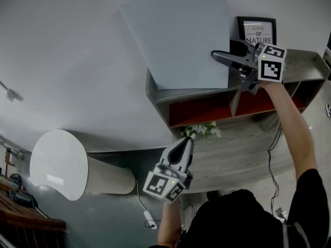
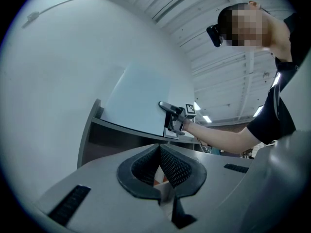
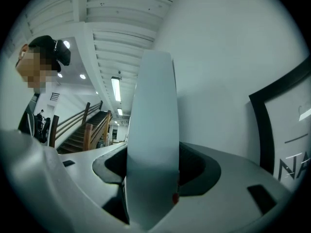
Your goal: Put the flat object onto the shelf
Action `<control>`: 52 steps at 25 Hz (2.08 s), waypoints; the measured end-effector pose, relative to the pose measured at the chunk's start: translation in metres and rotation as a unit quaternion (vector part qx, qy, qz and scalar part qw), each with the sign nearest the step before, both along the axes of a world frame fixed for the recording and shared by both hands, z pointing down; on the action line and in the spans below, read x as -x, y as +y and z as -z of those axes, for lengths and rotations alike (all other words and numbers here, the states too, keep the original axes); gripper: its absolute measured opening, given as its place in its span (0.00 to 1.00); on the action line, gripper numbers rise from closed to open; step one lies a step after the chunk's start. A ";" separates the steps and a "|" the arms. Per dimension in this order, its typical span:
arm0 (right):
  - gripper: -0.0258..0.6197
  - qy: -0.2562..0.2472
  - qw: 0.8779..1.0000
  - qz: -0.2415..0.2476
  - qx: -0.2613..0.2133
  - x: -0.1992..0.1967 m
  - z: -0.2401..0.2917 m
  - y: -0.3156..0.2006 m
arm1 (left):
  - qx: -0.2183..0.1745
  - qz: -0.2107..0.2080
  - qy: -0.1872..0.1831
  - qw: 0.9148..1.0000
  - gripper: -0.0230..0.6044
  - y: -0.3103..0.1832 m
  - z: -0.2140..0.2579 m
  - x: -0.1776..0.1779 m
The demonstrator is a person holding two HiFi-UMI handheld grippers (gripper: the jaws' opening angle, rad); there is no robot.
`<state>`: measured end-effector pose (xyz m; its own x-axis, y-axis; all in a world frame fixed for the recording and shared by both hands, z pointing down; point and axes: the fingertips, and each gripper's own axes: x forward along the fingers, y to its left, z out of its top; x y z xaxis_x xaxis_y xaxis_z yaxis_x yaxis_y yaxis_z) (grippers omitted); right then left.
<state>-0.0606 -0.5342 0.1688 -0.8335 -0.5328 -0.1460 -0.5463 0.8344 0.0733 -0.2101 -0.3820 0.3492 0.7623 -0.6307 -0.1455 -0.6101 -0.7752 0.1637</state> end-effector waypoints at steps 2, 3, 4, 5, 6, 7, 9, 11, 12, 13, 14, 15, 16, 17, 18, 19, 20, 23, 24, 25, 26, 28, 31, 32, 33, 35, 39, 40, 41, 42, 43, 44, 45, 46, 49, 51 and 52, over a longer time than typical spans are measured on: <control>0.48 -0.001 1.000 0.005 0.000 -0.002 -0.003 -0.002 | 0.000 -0.003 -0.001 1.000 0.06 0.000 -0.002 -0.002; 0.48 -0.001 1.000 0.008 0.000 -0.002 -0.003 -0.004 | 0.000 -0.004 -0.002 1.000 0.06 -0.001 -0.003 -0.002; 0.48 -0.002 1.000 0.011 0.000 -0.001 -0.003 -0.006 | 0.001 -0.005 -0.003 1.000 0.06 -0.002 -0.003 -0.001; 0.48 -0.001 1.000 0.014 0.000 0.000 -0.003 -0.007 | 0.002 -0.005 -0.003 1.000 0.06 -0.003 -0.004 -0.001; 0.48 0.001 1.000 0.018 -0.001 0.000 -0.003 -0.009 | 0.003 -0.006 -0.004 1.000 0.06 -0.003 -0.004 -0.002; 0.48 0.005 1.000 0.021 -0.003 0.001 -0.003 -0.010 | 0.004 -0.006 -0.004 1.000 0.06 -0.003 -0.005 -0.002; 0.48 0.012 1.000 0.026 -0.006 0.004 -0.003 -0.011 | 0.005 -0.008 -0.005 1.000 0.06 -0.003 -0.005 -0.003; 0.48 0.015 0.999 0.030 -0.009 0.006 -0.003 -0.011 | 0.005 -0.007 -0.006 1.000 0.06 -0.002 -0.006 -0.003; 0.48 0.015 0.999 0.032 -0.009 0.006 -0.003 -0.011 | 0.005 -0.007 -0.006 1.000 0.06 -0.001 -0.006 -0.003; 0.48 0.016 0.999 0.033 -0.010 0.006 -0.003 -0.012 | 0.006 -0.006 -0.006 1.000 0.06 -0.001 -0.006 -0.003; 0.48 0.016 0.999 0.035 -0.010 0.006 -0.004 -0.012 | 0.006 -0.005 -0.007 1.000 0.06 -0.001 -0.007 -0.003; 0.48 0.016 0.999 0.037 -0.010 0.006 -0.004 -0.013 | 0.005 -0.004 -0.007 1.000 0.06 -0.001 -0.007 -0.002; 0.48 0.016 0.999 0.039 -0.010 0.006 -0.004 -0.013 | 0.005 -0.004 -0.008 1.000 0.06 -0.001 -0.007 -0.002; 0.48 0.016 0.999 0.041 -0.010 0.006 -0.004 -0.013 | 0.004 -0.003 -0.008 1.000 0.06 -0.002 -0.008 -0.002; 0.48 0.016 0.999 0.043 -0.010 0.006 -0.005 -0.013 | 0.004 -0.003 -0.008 1.000 0.06 -0.002 -0.008 -0.003; 0.48 0.017 0.999 0.044 -0.010 0.006 -0.005 -0.014 | 0.004 -0.002 -0.008 1.000 0.06 -0.002 -0.009 -0.003; 0.48 0.019 0.999 0.045 -0.010 0.006 -0.005 -0.014 | 0.004 -0.002 -0.008 1.000 0.06 -0.003 -0.010 -0.003; 0.48 0.024 0.998 0.050 -0.008 0.008 -0.006 -0.016 | 0.005 -0.001 -0.008 1.000 0.06 -0.004 -0.012 -0.003; 0.48 0.025 0.998 0.051 -0.007 0.008 -0.006 -0.016 | 0.006 -0.001 -0.008 1.000 0.06 -0.004 -0.012 -0.003; 0.48 0.027 0.998 0.053 -0.007 0.009 -0.006 -0.016 | 0.006 -0.002 -0.007 1.000 0.06 -0.004 -0.013 -0.003; 0.48 0.028 0.998 0.054 -0.007 0.009 -0.006 -0.016 | 0.006 -0.002 -0.007 1.000 0.06 -0.004 -0.013 -0.003; 0.48 0.030 0.998 0.055 -0.006 0.009 -0.006 -0.016 | 0.007 -0.002 -0.007 1.000 0.06 -0.003 -0.013 -0.004; 0.48 0.030 0.998 0.055 -0.005 0.008 -0.007 -0.018 | 0.007 -0.001 -0.007 1.000 0.06 -0.004 -0.013 -0.005; 0.48 0.031 0.998 0.055 -0.004 0.008 -0.007 -0.018 | 0.007 -0.001 -0.007 1.000 0.06 -0.004 -0.013 -0.005; 0.48 0.031 0.998 0.054 -0.004 0.008 -0.007 -0.018 | 0.007 -0.001 -0.007 1.000 0.06 -0.003 -0.013 -0.005; 0.48 0.033 0.998 0.051 -0.004 0.008 -0.007 -0.017 | 0.005 0.000 -0.007 1.000 0.06 -0.003 -0.013 -0.005; 0.48 0.036 0.998 0.043 -0.004 0.009 -0.007 -0.017 | 0.004 0.002 -0.006 1.000 0.06 -0.002 -0.012 -0.004; 0.48 0.036 0.998 0.042 -0.004 0.009 -0.006 -0.017 | 0.004 0.002 -0.006 1.000 0.06 -0.002 -0.012 -0.004; 0.48 0.036 0.999 0.040 -0.004 0.009 -0.006 -0.017 | 0.004 0.001 -0.006 1.000 0.06 -0.002 -0.011 -0.004; 0.48 0.037 0.999 0.038 -0.004 0.009 -0.006 -0.017 | 0.004 0.001 -0.006 1.000 0.06 -0.002 -0.011 -0.004; 0.48 0.037 0.999 0.036 -0.004 0.008 -0.006 -0.018 | 0.004 0.000 -0.006 1.000 0.06 -0.002 -0.010 -0.004; 0.48 0.038 0.999 0.034 -0.004 0.008 -0.007 -0.018 | 0.004 0.000 -0.006 1.000 0.06 -0.001 -0.010 -0.004; 0.48 0.038 0.999 0.033 -0.004 0.008 -0.007 -0.018 | 0.004 0.000 -0.005 1.000 0.06 -0.001 -0.011 -0.004; 0.48 0.038 0.999 0.032 -0.004 0.009 -0.007 -0.018 | 0.004 0.001 -0.005 1.000 0.06 -0.001 -0.011 -0.003; 0.48 0.039 0.999 0.027 -0.004 0.008 -0.007 -0.018 | 0.005 0.000 -0.005 1.000 0.06 0.000 -0.011 -0.003; 0.48 0.037 0.999 0.024 -0.005 0.008 -0.006 -0.018 | 0.005 0.000 -0.005 1.000 0.06 0.000 -0.012 -0.002; 0.48 0.035 0.999 0.022 -0.006 0.007 -0.006 -0.018 | 0.005 0.001 -0.005 1.000 0.06 0.000 -0.013 -0.002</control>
<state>-0.0678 -0.5524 0.1746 -0.8640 -0.4948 -0.0930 -0.5030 0.8559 0.1202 -0.2083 -0.3817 0.3618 0.7626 -0.6333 -0.1319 -0.6128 -0.7725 0.1664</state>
